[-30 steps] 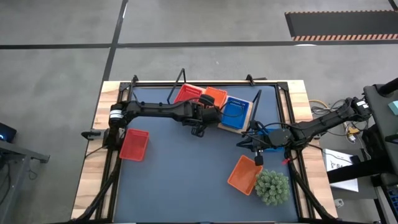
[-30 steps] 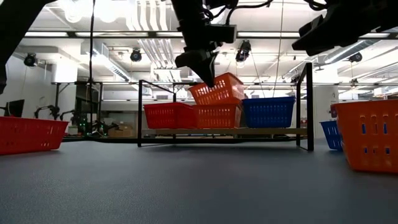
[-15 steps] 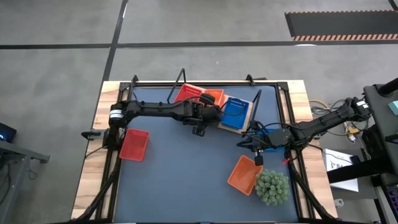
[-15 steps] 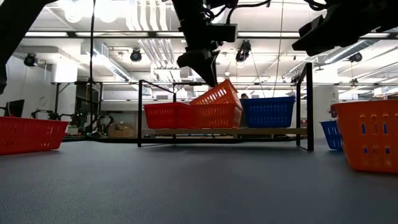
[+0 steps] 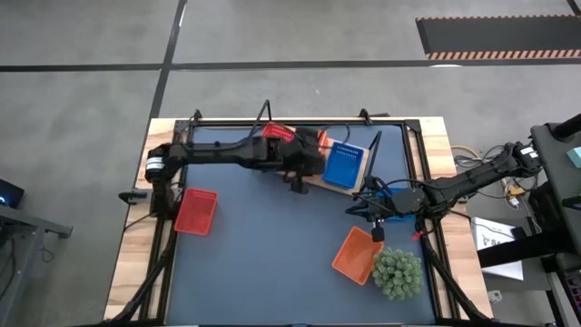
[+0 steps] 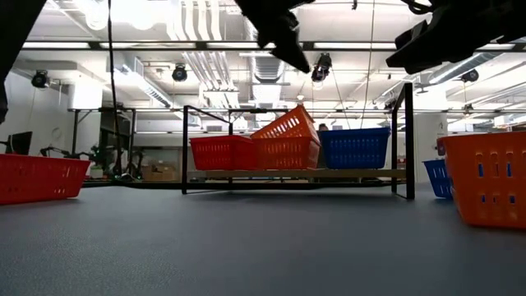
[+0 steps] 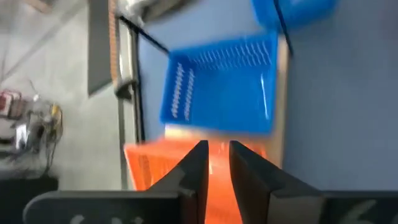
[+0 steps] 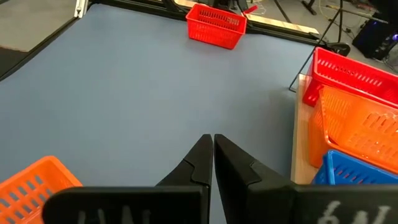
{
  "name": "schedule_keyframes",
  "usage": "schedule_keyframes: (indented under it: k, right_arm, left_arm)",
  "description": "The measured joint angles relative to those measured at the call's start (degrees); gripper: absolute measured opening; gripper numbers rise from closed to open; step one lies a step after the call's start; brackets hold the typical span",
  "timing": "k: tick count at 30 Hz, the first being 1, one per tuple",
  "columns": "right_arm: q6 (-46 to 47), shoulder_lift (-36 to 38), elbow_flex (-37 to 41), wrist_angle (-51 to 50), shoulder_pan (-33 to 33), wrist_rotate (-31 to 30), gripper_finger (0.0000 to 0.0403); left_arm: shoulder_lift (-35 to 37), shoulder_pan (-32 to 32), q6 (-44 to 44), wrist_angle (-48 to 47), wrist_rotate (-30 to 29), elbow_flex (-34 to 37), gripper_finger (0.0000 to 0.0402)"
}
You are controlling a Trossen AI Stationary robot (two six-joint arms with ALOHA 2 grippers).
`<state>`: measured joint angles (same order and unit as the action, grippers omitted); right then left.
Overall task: Stack baskets on shelf by color
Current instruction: Stack the left orange bin on top of the orange bin on the shelf
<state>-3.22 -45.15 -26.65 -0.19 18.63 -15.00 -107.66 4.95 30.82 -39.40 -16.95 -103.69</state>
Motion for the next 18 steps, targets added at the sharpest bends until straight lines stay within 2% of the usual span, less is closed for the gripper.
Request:
schedule_keyframes:
  k: [5,9,13,18]
  right_arm:
    - [0.04,0.0,0.07,-0.01,0.0,0.0,0.0009]
    - [-0.02,0.0,0.07,0.0,0.0,0.0,0.0009]
    - [-0.35,0.0,0.07,0.0,0.0,0.0,0.0009]
    - [-0.69,0.0,0.07,0.02,-0.02,0.0,0.0009]
  left_arm:
    - [-0.12,2.79,1.04,11.54,1.28,6.15,0.0008]
    - [-0.13,4.92,1.02,22.69,1.44,12.46,0.0005]
    - [-0.19,5.46,0.85,27.38,1.54,16.3,0.0001]
    - [-0.19,5.57,-0.95,27.97,1.75,18.33,0.0001]
